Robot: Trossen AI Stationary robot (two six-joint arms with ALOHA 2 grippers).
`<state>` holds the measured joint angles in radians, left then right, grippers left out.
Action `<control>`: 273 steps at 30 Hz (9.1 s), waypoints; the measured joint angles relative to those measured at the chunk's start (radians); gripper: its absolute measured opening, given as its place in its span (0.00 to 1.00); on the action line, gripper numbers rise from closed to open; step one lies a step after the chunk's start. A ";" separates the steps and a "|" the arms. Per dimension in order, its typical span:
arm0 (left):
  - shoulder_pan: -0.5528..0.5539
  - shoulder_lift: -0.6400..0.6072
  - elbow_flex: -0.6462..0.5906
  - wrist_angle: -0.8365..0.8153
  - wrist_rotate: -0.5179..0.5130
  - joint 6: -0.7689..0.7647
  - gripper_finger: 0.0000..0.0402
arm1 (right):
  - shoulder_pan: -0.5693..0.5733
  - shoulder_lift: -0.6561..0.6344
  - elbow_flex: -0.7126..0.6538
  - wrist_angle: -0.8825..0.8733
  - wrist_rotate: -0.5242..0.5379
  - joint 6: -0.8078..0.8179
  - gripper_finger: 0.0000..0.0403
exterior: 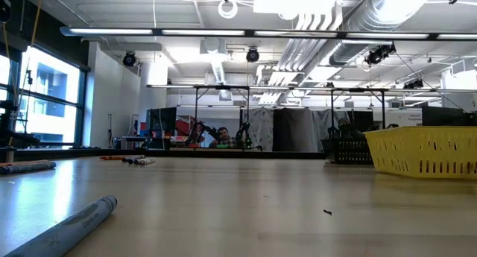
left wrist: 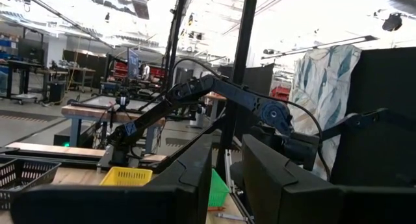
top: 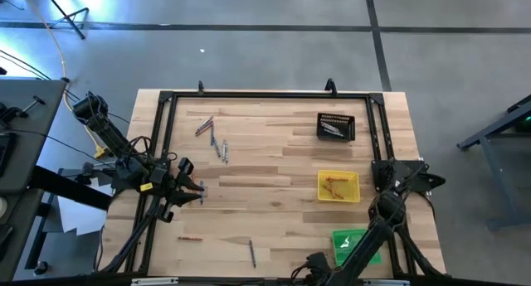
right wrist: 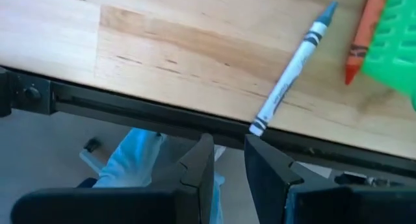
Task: Sort crayons
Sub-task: Put the gray crayon into the black basket, then put the blue crayon into the green basket
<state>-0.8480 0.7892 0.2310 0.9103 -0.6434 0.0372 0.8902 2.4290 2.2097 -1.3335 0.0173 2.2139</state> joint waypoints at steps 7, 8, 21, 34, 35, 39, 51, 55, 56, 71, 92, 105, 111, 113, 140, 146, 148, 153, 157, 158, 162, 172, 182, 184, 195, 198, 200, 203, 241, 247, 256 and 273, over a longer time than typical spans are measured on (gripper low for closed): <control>0.000 0.000 0.000 -0.001 0.000 0.000 0.18 | 0.000 0.000 0.000 -0.013 -0.008 -0.024 0.21; 0.000 0.000 0.000 -0.001 0.000 0.000 0.18 | 0.000 0.000 0.000 -0.015 -0.010 -0.024 0.22; 0.000 0.000 0.000 -0.006 0.000 0.000 0.18 | -0.019 0.036 0.000 -0.047 -0.078 0.034 0.37; 0.000 0.000 0.000 -0.009 0.000 0.000 0.18 | -0.027 0.079 0.000 -0.116 -0.078 0.029 0.37; 0.000 0.000 0.000 -0.009 0.000 0.001 0.18 | -0.027 0.081 0.000 -0.117 -0.078 0.029 0.37; 0.000 0.000 0.000 -0.009 0.000 0.001 0.18 | -0.027 0.082 0.000 -0.117 -0.078 0.029 0.37; 0.000 0.000 0.000 -0.008 0.000 0.000 0.18 | -0.027 0.095 0.002 -0.075 -0.079 0.030 0.37; 0.000 0.000 0.000 -0.009 0.000 0.000 0.18 | -0.028 0.096 0.002 -0.061 -0.078 0.030 0.37; 0.000 0.000 0.000 -0.009 0.000 0.000 0.18 | -0.028 0.096 0.002 -0.058 -0.078 0.030 0.36; 0.000 0.000 0.000 -0.009 0.000 0.000 0.18 | -0.029 0.098 0.001 -0.021 -0.049 0.017 0.16; 0.000 0.000 0.000 -0.009 0.000 0.000 0.18 | -0.041 0.109 0.093 -0.150 0.035 -0.070 0.01; 0.000 0.000 0.000 -0.009 0.000 0.000 0.18 | -0.070 -0.011 0.116 -0.237 0.170 -0.216 0.01; 0.000 0.000 0.000 -0.008 0.000 0.000 0.18 | -0.136 -0.085 0.109 -0.236 0.305 -0.430 0.01; 0.000 0.000 0.000 -0.009 0.000 0.000 0.18 | -0.167 -0.107 0.109 -0.236 0.343 -0.518 0.01; 0.004 0.000 0.000 -0.026 -0.014 0.000 0.18 | -0.732 -0.983 -1.000 -0.057 0.617 -0.778 0.01; 0.021 0.000 0.000 -0.024 -0.099 0.024 0.18 | -0.852 -1.100 -1.284 0.168 0.641 -0.799 0.01; 0.027 0.000 0.000 -0.025 -0.114 0.024 0.18 | -0.889 -1.110 -1.347 0.220 0.669 -0.800 0.01; 0.043 0.000 0.000 -0.026 -0.123 0.027 0.18 | -0.961 -1.111 -1.459 0.352 0.762 -0.801 0.01; 0.058 0.000 0.000 -0.026 -0.124 0.032 0.18 | -1.015 -1.111 -1.524 0.462 0.839 -0.801 0.01; 0.063 0.000 0.000 -0.025 -0.124 0.041 0.18 | -1.030 -1.111 -1.541 0.490 0.853 -0.801 0.01; 0.078 0.000 0.000 -0.024 -0.125 0.070 0.18 | -1.086 -1.111 -1.592 0.597 0.870 -0.813 0.01; 0.103 0.000 0.000 -0.024 -0.126 0.072 0.18 | -1.168 -1.111 -1.636 0.847 0.863 -0.992 0.01; 0.103 0.000 0.000 -0.024 -0.126 0.072 0.18 | -1.205 -1.110 -1.636 0.890 0.795 -1.052 0.14; 0.103 0.000 0.000 -0.024 -0.126 0.072 0.18 | -1.209 -1.110 -1.636 0.890 0.789 -1.052 0.18; 0.102 0.000 0.000 -0.026 -0.126 0.072 0.18 | -1.202 -1.110 -1.590 0.874 0.677 -1.153 0.29; 0.102 0.000 0.000 -0.028 -0.126 0.079 0.18 | -1.175 -1.110 -1.527 0.865 0.598 -1.247 0.28; 0.102 0.000 0.000 -0.029 -0.126 0.094 0.18 | -1.147 -1.110 -1.477 0.856 0.516 -1.299 0.27; 0.102 0.000 0.000 -0.032 -0.126 0.096 0.18 | -1.082 -1.110 -1.411 0.839 0.394 -1.323 0.25; 0.102 -0.002 0.000 -0.022 -0.126 0.069 0.18 | -0.329 -0.137 -0.240 0.671 0.214 -0.933 0.21; 0.102 -0.002 0.000 -0.022 -0.126 0.046 0.18 | -0.318 -0.013 -0.078 0.604 0.132 -0.913 0.21; 0.096 -0.002 0.000 -0.038 -0.126 -0.010 0.18 | -0.319 0.053 -0.020 0.584 0.099 -0.931 0.21; 0.046 -0.002 0.000 -0.038 -0.126 -0.008 0.18 | -0.341 0.099 -0.031 0.555 0.071 -0.909 0.21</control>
<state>-0.8016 0.7868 0.2306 0.8726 -0.7697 0.0288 0.5489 2.5277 2.1785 -0.7787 0.0888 1.3047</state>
